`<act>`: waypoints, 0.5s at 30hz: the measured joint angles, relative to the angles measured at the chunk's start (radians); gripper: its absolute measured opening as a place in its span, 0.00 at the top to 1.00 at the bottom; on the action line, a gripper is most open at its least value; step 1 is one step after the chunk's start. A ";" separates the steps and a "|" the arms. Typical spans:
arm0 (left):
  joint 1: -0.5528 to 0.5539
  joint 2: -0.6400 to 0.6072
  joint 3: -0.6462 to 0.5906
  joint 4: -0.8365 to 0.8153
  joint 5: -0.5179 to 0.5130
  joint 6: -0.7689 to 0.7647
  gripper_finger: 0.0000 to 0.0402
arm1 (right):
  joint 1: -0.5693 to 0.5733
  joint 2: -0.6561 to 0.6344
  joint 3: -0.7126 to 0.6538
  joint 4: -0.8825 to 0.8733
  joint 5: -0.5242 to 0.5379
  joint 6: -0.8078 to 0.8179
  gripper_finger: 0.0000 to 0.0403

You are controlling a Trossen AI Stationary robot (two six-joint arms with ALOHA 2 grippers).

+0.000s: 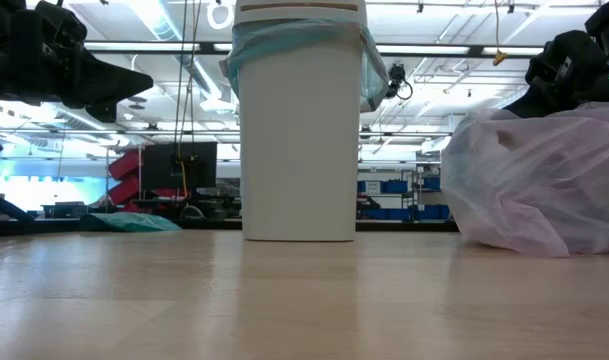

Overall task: Place trash/remove bag and relplace
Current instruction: Return to Home Position

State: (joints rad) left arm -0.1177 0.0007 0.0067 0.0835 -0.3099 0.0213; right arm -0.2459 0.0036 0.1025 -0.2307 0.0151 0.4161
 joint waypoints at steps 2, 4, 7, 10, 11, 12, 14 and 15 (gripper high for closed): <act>0.000 0.000 0.000 0.000 0.000 0.000 0.90 | 0.000 0.000 0.000 0.000 0.000 0.000 1.00; 0.000 0.000 0.000 0.000 0.000 0.000 0.90 | 0.000 0.000 0.000 0.000 0.000 0.000 0.99; 0.000 0.000 0.000 0.000 0.000 0.000 0.90 | 0.000 0.000 0.000 0.000 0.000 0.000 0.99; 0.000 0.000 0.000 0.000 0.000 0.000 0.90 | 0.000 0.000 0.000 0.000 0.000 0.000 0.99; 0.000 0.000 0.000 0.000 0.000 0.000 0.90 | 0.000 0.000 0.000 0.000 0.000 0.000 0.99; 0.000 0.000 0.000 0.000 0.000 0.000 0.90 | 0.000 0.000 0.000 0.000 0.000 0.000 0.99; 0.000 0.000 0.000 0.000 0.000 0.000 0.90 | 0.000 0.000 0.000 0.000 0.000 0.000 1.00; 0.000 0.000 0.000 0.000 0.000 0.000 0.90 | 0.000 0.000 0.000 0.000 0.000 0.000 1.00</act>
State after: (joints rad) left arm -0.1177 0.0006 0.0067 0.0834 -0.3097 0.0212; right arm -0.2458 0.0036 0.1026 -0.2308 0.0151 0.4160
